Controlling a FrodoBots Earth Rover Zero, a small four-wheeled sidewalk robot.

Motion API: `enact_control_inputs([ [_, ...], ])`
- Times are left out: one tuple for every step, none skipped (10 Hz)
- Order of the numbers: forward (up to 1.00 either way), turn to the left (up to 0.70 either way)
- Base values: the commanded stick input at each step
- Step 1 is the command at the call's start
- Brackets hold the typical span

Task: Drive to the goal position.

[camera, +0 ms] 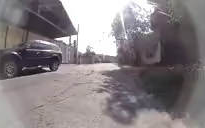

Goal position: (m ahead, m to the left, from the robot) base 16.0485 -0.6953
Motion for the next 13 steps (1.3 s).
enact_control_inputs([
  [1.00,0.00],
  [1.00,0.00],
  [1.00,0.00],
  [1.00,0.00],
  [1.00,0.00],
  [1.00,0.00],
  [1.00,0.00],
  [1.00,0.00],
  [1.00,0.00],
  [0.96,0.00],
  [0.45,0.00],
  [0.08,0.00],
  [0.00,0.00],
])
